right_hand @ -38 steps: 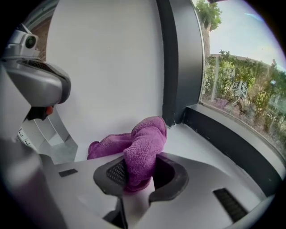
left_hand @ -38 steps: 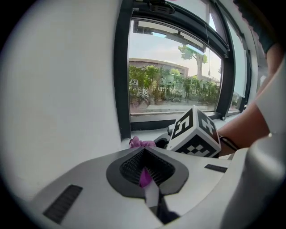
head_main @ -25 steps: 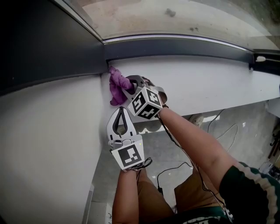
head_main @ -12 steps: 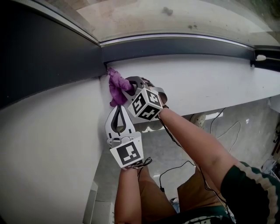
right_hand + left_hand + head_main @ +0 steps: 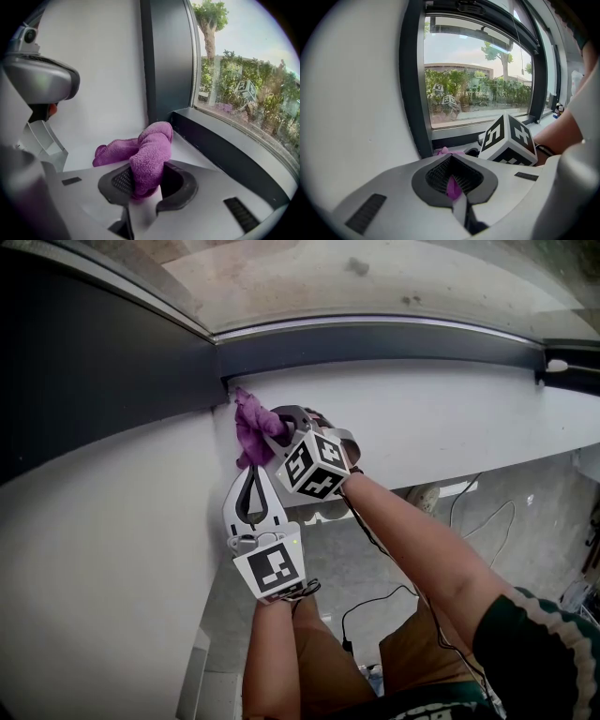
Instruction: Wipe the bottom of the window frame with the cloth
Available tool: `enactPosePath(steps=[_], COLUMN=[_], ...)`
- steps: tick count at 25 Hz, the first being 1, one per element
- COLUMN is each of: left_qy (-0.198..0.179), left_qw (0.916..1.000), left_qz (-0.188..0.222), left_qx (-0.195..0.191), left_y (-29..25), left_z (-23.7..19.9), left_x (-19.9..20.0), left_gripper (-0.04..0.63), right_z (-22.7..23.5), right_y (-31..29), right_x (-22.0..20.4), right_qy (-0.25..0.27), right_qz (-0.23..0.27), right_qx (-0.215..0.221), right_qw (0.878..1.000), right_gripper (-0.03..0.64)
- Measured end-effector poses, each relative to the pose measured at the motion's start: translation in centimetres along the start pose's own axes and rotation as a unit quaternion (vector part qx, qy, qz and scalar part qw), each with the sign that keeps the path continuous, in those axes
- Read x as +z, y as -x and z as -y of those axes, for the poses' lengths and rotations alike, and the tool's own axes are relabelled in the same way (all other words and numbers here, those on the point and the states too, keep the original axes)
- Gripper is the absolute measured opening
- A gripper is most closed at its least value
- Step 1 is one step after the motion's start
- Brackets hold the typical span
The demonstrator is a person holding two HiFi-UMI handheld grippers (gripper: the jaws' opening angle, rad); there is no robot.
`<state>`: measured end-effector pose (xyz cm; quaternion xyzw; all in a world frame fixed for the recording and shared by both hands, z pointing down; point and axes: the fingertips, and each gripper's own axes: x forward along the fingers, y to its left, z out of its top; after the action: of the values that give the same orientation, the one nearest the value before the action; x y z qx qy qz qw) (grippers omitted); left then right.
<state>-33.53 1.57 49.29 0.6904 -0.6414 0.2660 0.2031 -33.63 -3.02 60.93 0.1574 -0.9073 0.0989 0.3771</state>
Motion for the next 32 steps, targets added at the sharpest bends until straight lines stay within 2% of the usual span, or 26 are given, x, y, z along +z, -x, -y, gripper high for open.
enactPosePath(steps=[6,32], left_qy=[-0.008,-0.054], left_qw=[0.9999,0.9947], left_qz=[0.002,0.013], left_qx=[-0.009,-0.087], left_y=[-0.8,-4.6], left_z=[1.7,15.2], left_x=[0.9,5.1], left_gripper=[0.008,0.008], right_z=[1.8,9.9], right_y=[1.5,10.6], right_x=[-1.5,-10.8], right_qy=[-0.009,-0.061], right_qz=[-0.004,-0.015], right_qx=[-0.011,-0.068], right_qw=[1.0,0.996], right_gripper=[0.103,0.103])
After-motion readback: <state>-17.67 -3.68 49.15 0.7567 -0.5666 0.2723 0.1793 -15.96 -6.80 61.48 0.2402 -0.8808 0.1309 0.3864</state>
